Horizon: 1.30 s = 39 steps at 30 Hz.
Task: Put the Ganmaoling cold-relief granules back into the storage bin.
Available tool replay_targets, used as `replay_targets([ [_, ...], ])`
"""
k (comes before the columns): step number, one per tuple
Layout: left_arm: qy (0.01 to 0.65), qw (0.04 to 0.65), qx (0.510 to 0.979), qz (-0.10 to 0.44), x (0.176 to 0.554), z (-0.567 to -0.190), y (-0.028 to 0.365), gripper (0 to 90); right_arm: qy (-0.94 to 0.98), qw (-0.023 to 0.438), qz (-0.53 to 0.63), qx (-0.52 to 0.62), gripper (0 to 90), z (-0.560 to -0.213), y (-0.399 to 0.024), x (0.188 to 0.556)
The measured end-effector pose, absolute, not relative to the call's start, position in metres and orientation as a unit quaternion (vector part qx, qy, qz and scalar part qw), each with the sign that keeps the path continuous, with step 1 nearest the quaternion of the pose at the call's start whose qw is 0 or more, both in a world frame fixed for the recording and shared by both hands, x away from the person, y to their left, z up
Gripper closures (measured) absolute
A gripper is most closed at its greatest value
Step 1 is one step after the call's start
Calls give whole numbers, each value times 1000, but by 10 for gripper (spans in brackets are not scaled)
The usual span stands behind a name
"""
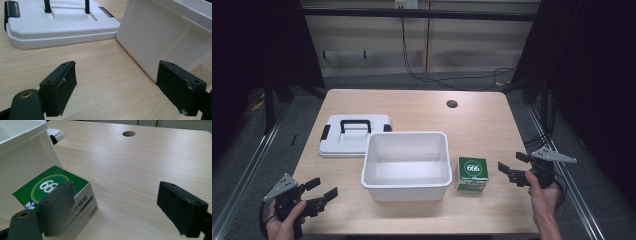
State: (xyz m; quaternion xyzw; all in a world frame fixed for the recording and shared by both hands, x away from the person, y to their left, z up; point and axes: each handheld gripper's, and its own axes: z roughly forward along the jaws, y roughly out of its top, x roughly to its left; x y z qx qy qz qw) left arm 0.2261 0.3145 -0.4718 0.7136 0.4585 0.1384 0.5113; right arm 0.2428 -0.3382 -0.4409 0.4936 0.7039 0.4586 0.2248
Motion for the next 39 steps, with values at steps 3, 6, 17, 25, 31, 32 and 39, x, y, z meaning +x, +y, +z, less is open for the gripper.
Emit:
replay_targets([
  [3, 459, 508, 715, 142, 226, -472, 315, 161, 702, 224, 461, 495, 137, -440, -339, 244],
  [6, 464, 507, 712, 146, 225, -472, 318, 161, 704, 205, 463, 498, 137, -440, -341, 245],
  [17, 457, 508, 716, 143, 224, -472, 316, 161, 725, 219, 449, 475, 135, -422, -333, 243],
  [25, 456, 508, 717, 141, 224, -471, 315, 161, 728, 223, 472, 443, 129, -406, -319, 247],
  [31, 457, 510, 715, 142, 224, -471, 316, 161, 765, 191, 444, 426, 130, -394, -307, 255],
  [32, 457, 510, 714, 143, 224, -471, 316, 161, 770, 185, 444, 420, 131, -392, -306, 257],
  [39, 458, 511, 714, 141, 224, -471, 317, 161, 819, 199, 397, 362, 129, -375, -287, 270],
])
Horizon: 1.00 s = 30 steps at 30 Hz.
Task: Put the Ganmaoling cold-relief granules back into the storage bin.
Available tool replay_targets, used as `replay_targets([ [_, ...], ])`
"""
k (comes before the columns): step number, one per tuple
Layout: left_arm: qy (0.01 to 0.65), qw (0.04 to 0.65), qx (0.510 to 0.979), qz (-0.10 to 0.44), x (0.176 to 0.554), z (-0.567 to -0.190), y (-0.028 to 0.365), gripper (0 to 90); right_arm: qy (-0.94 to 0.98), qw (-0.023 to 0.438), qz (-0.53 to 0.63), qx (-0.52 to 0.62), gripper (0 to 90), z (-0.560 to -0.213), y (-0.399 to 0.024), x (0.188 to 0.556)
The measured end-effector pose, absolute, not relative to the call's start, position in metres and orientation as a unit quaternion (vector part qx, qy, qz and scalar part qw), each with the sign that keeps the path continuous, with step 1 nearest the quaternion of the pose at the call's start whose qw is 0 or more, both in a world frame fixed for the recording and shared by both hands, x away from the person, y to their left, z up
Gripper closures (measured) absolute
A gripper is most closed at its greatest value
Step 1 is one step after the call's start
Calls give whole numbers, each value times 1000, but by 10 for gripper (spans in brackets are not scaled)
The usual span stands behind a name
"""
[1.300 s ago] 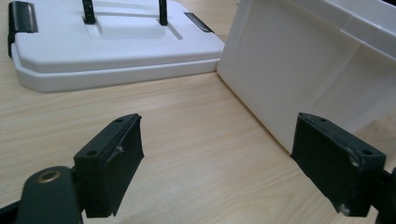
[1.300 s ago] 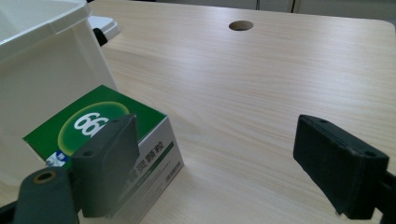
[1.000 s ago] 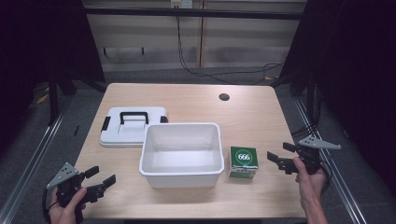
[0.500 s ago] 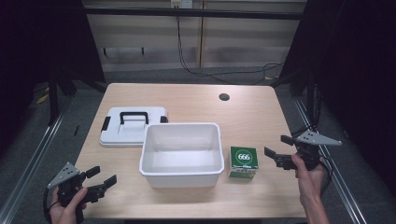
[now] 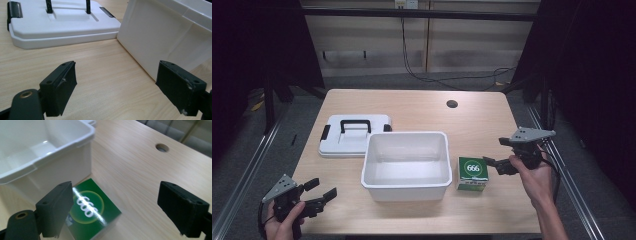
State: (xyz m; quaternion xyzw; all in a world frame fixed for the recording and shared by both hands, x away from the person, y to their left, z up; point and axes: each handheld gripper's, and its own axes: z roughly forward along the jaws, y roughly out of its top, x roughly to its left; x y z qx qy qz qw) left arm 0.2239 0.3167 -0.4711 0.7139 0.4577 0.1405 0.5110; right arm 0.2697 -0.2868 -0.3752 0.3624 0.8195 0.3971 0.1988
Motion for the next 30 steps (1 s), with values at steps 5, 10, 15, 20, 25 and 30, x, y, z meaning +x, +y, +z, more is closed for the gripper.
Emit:
replay_targets([
  [5, 461, 510, 712, 141, 225, -472, 318, 161, 854, 174, 377, 314, 127, -360, -274, 278],
  [10, 463, 509, 712, 139, 224, -472, 318, 161, 881, 155, 336, 293, 134, -349, -258, 285],
  [15, 463, 510, 712, 138, 224, -472, 317, 161, 909, 130, 295, 263, 136, -346, -245, 292],
  [20, 462, 509, 713, 139, 225, -472, 318, 161, 937, 95, 250, 222, 136, -348, -230, 301],
  [25, 461, 511, 712, 138, 224, -472, 318, 161, 951, 83, 215, 207, 130, -350, -223, 309],
  [30, 462, 510, 712, 139, 225, -472, 318, 161, 967, 51, 175, 176, 130, -354, -215, 314],
])
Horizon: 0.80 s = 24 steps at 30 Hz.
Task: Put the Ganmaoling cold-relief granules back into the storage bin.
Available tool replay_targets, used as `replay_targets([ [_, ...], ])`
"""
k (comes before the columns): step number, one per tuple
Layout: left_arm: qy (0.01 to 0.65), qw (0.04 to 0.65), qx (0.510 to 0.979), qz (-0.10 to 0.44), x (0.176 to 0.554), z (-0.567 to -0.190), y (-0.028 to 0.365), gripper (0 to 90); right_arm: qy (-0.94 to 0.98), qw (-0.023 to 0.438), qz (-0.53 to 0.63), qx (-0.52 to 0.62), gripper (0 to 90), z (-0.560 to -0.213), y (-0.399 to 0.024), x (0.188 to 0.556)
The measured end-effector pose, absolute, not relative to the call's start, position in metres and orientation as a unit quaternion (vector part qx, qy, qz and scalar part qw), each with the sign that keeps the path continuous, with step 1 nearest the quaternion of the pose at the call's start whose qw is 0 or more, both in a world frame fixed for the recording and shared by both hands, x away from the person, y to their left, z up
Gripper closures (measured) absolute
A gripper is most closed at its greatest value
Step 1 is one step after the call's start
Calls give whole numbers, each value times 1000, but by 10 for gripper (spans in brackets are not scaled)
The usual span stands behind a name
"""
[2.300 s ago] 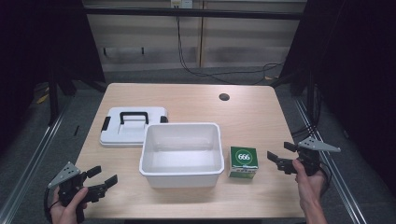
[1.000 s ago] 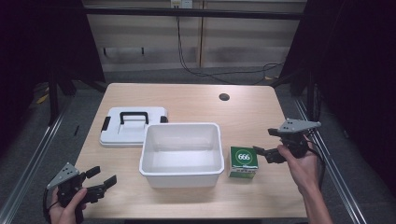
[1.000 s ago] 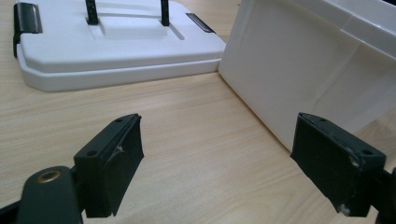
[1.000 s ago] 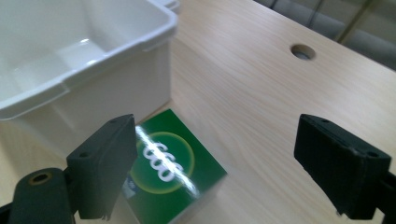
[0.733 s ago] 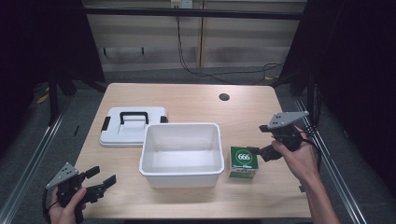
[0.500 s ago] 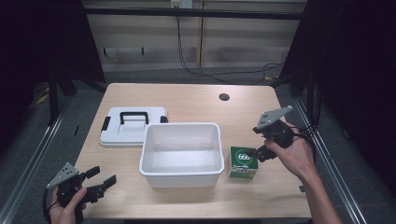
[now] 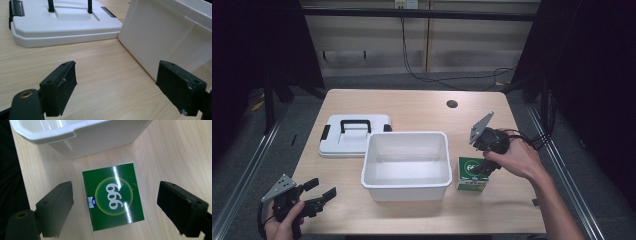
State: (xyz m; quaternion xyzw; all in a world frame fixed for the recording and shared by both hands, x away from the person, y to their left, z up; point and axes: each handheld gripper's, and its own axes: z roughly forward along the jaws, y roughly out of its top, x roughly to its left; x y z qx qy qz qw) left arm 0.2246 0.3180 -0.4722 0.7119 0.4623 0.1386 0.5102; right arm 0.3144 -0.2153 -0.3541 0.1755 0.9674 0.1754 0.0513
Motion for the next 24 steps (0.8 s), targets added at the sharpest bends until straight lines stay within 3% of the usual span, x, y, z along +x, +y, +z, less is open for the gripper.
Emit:
replay_targets([
  [24, 462, 508, 714, 133, 226, -474, 318, 161, 985, 4, 109, 134, 90, -389, -211, 335],
])
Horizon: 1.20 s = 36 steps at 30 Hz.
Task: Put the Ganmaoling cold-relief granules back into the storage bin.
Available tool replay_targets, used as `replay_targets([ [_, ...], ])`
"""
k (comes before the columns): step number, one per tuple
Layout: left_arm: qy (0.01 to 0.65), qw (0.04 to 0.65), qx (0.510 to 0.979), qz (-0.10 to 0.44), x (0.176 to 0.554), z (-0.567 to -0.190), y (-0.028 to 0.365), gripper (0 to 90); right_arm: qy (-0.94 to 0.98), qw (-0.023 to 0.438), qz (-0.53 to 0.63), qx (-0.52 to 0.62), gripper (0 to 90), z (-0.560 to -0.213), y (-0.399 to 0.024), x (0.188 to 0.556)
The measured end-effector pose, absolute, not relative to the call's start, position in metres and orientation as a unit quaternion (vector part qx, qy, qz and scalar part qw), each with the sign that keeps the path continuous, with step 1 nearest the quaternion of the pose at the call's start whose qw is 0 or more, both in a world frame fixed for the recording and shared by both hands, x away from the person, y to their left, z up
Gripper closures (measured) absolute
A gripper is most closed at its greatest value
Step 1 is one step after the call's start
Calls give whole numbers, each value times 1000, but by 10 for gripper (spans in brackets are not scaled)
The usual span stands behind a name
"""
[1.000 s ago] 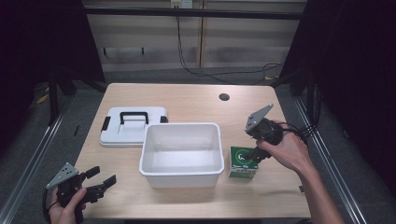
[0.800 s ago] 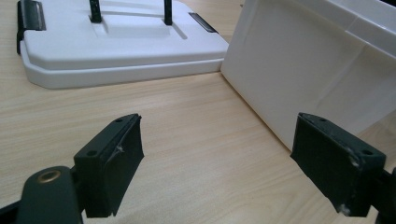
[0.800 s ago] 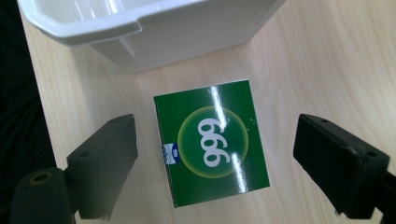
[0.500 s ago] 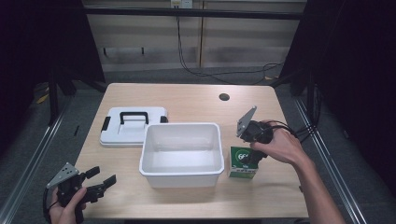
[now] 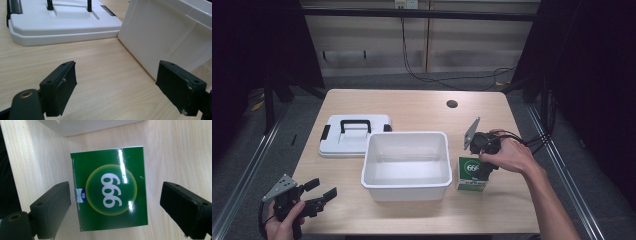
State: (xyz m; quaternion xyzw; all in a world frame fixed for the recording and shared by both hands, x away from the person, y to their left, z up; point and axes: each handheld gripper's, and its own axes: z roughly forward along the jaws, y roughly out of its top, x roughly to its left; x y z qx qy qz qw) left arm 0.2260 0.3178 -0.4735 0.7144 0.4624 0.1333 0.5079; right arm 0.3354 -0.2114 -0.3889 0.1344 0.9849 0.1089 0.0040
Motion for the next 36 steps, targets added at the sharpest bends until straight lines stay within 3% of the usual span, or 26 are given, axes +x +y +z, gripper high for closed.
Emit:
replay_targets([
  [36, 461, 510, 713, 132, 226, -473, 318, 161, 995, -19, 4, 100, 123, -427, -185, 341],
])
